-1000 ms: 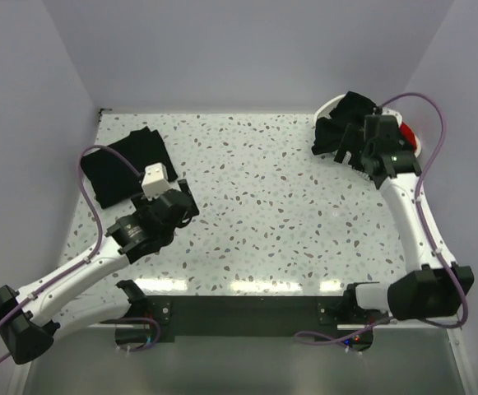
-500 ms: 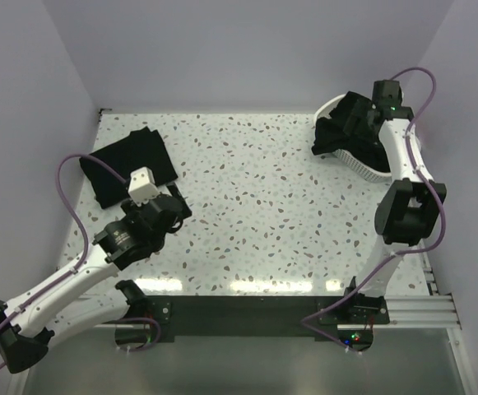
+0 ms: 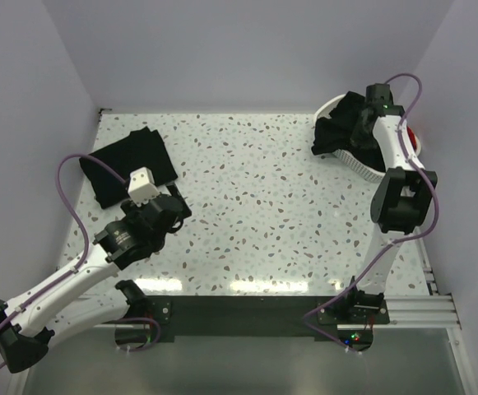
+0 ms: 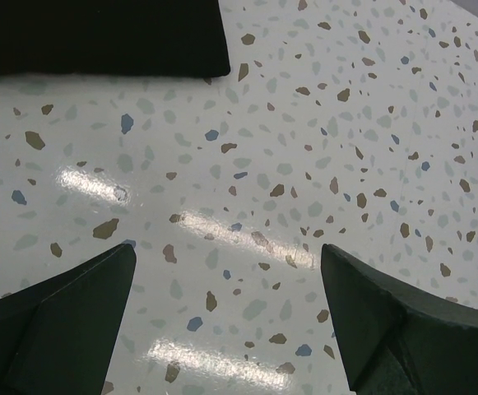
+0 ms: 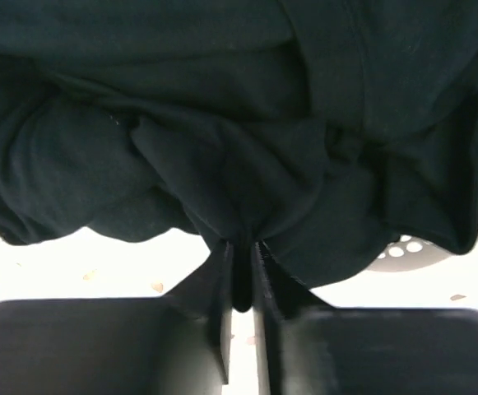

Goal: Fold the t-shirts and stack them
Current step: Grab the tshirt from the pile, then move the tshirt to the center of the board

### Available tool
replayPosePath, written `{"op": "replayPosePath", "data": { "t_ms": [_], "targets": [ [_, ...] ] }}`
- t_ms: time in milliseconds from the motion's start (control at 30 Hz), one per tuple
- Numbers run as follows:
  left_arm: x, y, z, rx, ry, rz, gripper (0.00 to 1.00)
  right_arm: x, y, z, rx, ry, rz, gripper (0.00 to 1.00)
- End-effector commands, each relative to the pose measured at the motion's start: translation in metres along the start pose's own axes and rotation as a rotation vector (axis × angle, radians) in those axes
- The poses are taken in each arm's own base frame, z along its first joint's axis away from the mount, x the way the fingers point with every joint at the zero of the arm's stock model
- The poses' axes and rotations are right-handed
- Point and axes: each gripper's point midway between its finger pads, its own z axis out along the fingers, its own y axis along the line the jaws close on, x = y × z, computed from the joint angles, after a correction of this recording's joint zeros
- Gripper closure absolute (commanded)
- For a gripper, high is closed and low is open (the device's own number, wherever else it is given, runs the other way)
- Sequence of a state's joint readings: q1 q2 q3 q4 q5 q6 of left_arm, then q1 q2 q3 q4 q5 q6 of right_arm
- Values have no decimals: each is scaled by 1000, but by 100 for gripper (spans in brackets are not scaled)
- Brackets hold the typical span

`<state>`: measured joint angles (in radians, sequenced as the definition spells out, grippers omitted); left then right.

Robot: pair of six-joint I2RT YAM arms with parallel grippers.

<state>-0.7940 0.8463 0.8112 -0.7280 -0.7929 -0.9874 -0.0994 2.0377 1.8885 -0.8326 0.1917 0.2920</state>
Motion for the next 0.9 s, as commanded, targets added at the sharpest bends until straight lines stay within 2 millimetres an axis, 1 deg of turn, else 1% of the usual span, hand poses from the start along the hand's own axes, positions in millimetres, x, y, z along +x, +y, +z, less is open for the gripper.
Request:
{"op": "replayPosePath", "data": {
  "t_ms": [0, 33, 67, 100, 167, 200, 233, 267, 300, 333, 400, 433, 467, 533, 567, 600, 667, 700, 733, 767, 800, 833, 867],
  "targets": [
    [-8, 4, 0, -26, -37, -20, 0, -39, -3, -35, 5, -107, 6, 93],
    [-8, 4, 0, -25, -37, -21, 0, -44, -6, -43, 13, -123, 3, 100],
    [-7, 5, 0, -26, -37, -22, 0, -51, -7, -52, 18, -145, -2, 100],
    [-7, 5, 1, -27, -36, -21, 0, -66, -9, -68, 18, -194, 5, 100],
    [-7, 4, 1, -23, -35, -24, 0, -89, -15, -105, 20, -284, 16, 100],
    [-7, 4, 1, -24, -36, -24, 0, -97, -17, -118, 19, -317, 23, 100],
    [-6, 4, 1, -23, -33, -23, 0, -106, -21, -143, 16, -373, 38, 100],
    [-6, 4, 1, -23, -33, -23, 0, -116, -22, -161, 2, -423, 52, 100],
    [-5, 4, 1, -21, -32, -26, 0, -122, -23, -176, -7, -461, 63, 100],
    [-5, 4, 1, -21, -32, -24, 0, -131, -25, -202, -28, -526, 84, 100],
    [-4, 4, 2, -20, -30, -24, 0, -139, -23, -232, -83, -596, 108, 100],
    [-5, 3, 2, -17, -32, -25, 0, -146, -19, -246, -125, -643, 112, 100],
    [-5, 3, 2, -11, -30, -17, 0, -147, -11, -274, -208, -694, 102, 100],
    [-6, 0, 1, 0, -33, -16, 0, -149, 2, -303, -320, -754, 87, 100],
    [-6, 0, 1, 1, -34, -15, 0, -151, 8, -330, -395, -814, 81, 100],
    [-8, -1, 1, 5, -40, -19, 0, -147, 22, -347, -494, -830, 46, 100],
    [-8, -2, 1, 12, -42, -11, 0, -147, 39, -381, -631, -888, 28, 100],
    [-8, -3, 2, 15, -43, -10, 0, -139, 52, -402, -734, -896, -14, 100],
    [-10, -5, 2, 22, -48, -14, 0, -136, 60, -414, -783, -908, -33, 100],
    [-10, -6, 2, 26, -51, -6, 0, -130, 74, -437, -852, -928, -56, 100],
    [-12, -9, 2, 38, -54, -10, 0, -126, 84, -447, -893, -930, -81, 100],
    [-12, -11, 2, 42, -56, -8, 0, -117, 97, -457, -944, -915, -113, 100],
    [-12, -11, 3, 43, -56, -2, 0, -107, 112, -482, -1015, -935, -145, 100]
  ]
}}
